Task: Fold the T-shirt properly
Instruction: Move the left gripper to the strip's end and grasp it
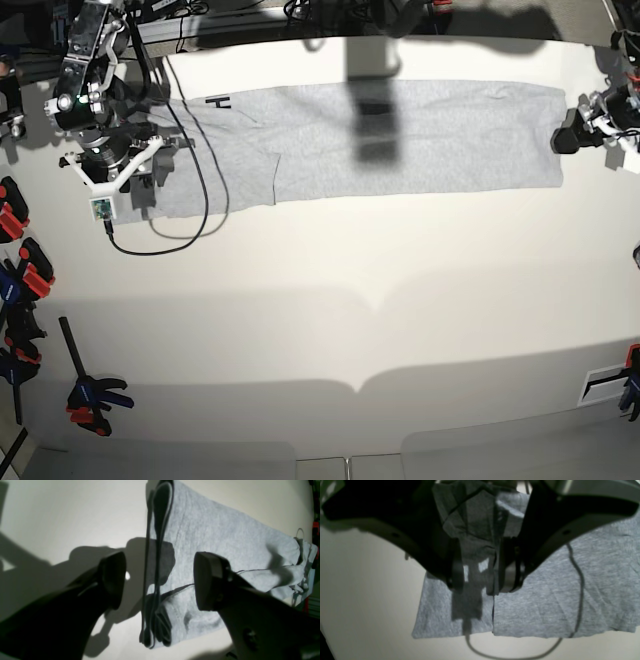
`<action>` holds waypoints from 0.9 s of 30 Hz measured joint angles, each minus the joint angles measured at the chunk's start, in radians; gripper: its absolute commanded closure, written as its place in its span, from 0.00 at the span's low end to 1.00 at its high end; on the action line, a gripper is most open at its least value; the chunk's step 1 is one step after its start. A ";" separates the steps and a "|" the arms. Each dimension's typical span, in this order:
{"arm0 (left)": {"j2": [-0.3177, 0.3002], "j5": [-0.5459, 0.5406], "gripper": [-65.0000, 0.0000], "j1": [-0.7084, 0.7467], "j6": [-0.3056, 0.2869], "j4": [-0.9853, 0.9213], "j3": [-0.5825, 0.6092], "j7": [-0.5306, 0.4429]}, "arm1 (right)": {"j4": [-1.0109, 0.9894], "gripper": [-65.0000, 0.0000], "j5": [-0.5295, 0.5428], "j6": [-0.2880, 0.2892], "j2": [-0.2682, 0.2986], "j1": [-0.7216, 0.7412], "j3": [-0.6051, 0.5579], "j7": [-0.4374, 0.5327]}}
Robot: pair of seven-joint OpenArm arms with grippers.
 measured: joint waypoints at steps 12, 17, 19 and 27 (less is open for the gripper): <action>0.146 -0.093 0.39 0.016 -0.031 0.017 -0.011 0.002 | 0.002 0.65 0.000 0.000 0.000 0.000 0.000 0.000; 0.144 -0.159 0.39 0.016 -0.027 0.028 -0.011 0.114 | 0.002 0.65 0.000 0.000 0.000 0.000 0.000 -0.001; 0.149 -0.172 0.39 0.019 -0.027 0.034 -0.011 0.132 | 0.003 0.65 0.000 0.000 0.000 0.000 0.000 0.000; 0.149 -0.106 0.86 0.025 -0.023 0.036 -0.002 0.073 | 0.003 0.65 0.000 0.000 0.000 0.000 0.000 -0.001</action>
